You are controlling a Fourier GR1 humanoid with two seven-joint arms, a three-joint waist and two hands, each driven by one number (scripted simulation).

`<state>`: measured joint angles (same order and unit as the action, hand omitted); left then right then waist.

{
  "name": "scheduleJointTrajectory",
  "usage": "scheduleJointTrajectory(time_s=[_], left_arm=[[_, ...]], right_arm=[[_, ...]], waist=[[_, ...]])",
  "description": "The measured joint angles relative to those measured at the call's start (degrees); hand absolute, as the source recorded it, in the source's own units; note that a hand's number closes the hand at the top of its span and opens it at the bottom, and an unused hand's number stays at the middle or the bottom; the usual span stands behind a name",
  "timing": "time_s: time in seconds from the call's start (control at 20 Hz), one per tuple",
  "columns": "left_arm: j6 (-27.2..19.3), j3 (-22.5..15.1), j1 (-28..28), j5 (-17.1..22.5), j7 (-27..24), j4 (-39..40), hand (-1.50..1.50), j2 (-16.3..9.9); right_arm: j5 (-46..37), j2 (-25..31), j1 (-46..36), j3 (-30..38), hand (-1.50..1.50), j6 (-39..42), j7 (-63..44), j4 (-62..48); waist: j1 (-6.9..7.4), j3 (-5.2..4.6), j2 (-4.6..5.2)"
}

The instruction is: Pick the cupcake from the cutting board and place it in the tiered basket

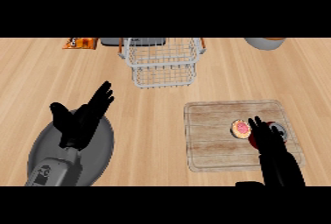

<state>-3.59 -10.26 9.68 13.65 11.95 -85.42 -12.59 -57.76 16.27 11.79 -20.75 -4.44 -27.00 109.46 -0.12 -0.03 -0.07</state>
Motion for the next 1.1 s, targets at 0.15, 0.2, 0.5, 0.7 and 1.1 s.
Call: scheduleJointTrajectory(time_s=[0.15,0.2,0.5,0.7,1.1], left_arm=[[1.2,1.4,0.4,-0.6,-0.4,1.2,0.00,0.5],[1.2,1.5,0.5,-1.1,0.2,1.0,0.00,0.7],[3.2,3.3,0.7,-2.1,0.6,1.2,0.00,1.9],[3.5,3.8,0.9,-3.1,0.8,1.4,0.00,3.2],[5.1,5.1,0.0,-3.9,0.8,1.2,0.00,3.6]], right_arm=[[-1.2,-0.7,0.6,1.0,-1.50,-2.5,2.0,-2.0],[-0.7,-0.7,0.2,2.0,-1.50,-2.2,2.5,-2.3],[0.2,-1.8,-0.8,5.5,-1.50,-4.4,7.0,-6.3],[-0.2,-3.6,-3.4,6.6,-1.50,-5.5,8.7,-9.7],[2.4,-4.8,-8.2,11.2,-1.50,-6.5,12.7,-16.6]], waist=[[-0.03,-0.04,-0.01],[-0.02,-0.03,-0.01],[-0.01,-0.21,-0.14],[0.05,-0.32,-0.22],[0.14,-0.59,-0.40]])
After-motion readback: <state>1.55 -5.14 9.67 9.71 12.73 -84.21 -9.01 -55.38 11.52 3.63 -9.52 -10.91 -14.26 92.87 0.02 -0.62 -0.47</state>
